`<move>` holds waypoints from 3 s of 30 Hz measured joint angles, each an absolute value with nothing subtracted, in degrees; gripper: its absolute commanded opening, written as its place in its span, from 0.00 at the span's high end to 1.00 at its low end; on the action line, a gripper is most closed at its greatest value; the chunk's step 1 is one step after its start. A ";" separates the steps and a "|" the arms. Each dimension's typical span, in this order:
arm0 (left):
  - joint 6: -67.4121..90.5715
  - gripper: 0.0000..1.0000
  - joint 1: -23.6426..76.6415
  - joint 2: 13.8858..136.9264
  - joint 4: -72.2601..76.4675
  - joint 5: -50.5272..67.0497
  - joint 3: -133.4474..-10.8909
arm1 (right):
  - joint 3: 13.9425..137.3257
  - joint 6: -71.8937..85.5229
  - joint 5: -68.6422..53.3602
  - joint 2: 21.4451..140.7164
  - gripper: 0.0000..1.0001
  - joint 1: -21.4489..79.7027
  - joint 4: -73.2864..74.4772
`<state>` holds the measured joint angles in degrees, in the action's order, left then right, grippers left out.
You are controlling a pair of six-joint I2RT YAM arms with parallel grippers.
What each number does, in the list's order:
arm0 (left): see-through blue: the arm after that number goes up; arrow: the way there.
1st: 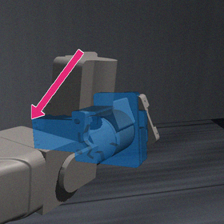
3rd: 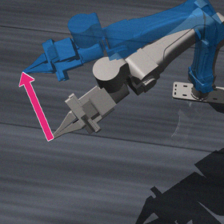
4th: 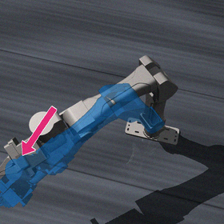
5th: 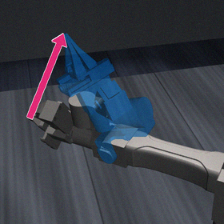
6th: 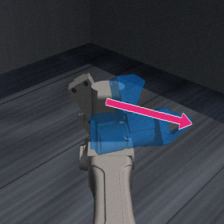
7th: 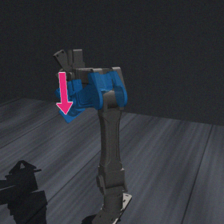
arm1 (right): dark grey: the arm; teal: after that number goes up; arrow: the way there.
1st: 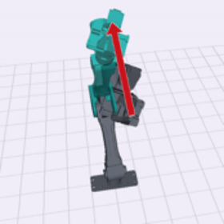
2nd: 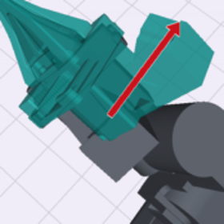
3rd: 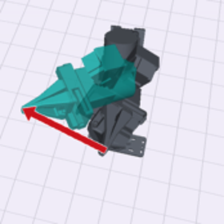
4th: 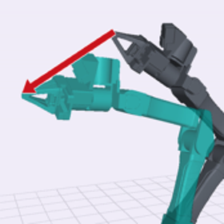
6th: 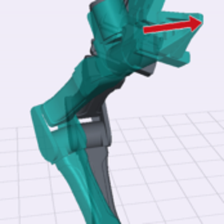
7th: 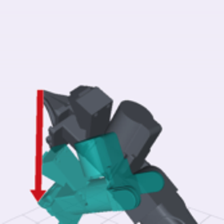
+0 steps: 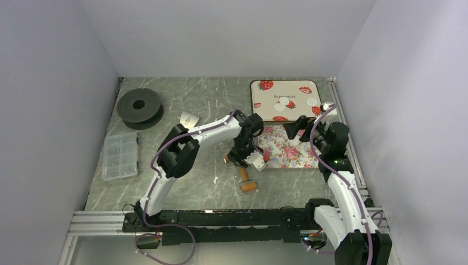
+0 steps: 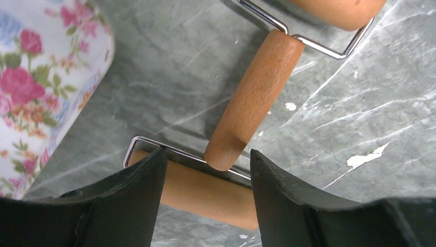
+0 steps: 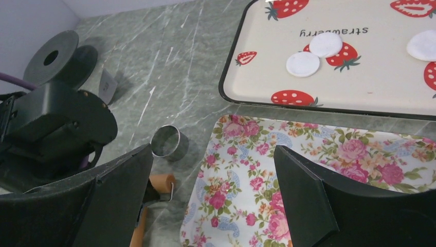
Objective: Roll out the dumpling wrappers from the dough
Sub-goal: Pick up the rolling pin from the center of the board, then move the work surface to the center of the board.
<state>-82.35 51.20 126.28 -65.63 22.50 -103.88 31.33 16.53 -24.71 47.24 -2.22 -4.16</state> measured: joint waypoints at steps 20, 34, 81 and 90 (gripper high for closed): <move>-83.37 0.39 59.77 123.52 -67.44 20.18 -101.41 | 30.98 17.06 -27.55 49.50 0.08 -2.22 -4.97; -80.73 0.48 63.92 123.48 -67.22 21.15 -95.98 | 30.98 16.82 -27.57 49.56 0.08 -2.22 -4.32; -35.83 1.00 43.05 103.26 -42.72 26.98 -93.08 | 47.94 42.17 -38.72 70.30 0.20 12.51 5.52; -34.70 1.00 43.05 106.67 -42.70 27.42 -96.62 | 48.07 43.77 -41.89 75.55 0.38 13.91 3.38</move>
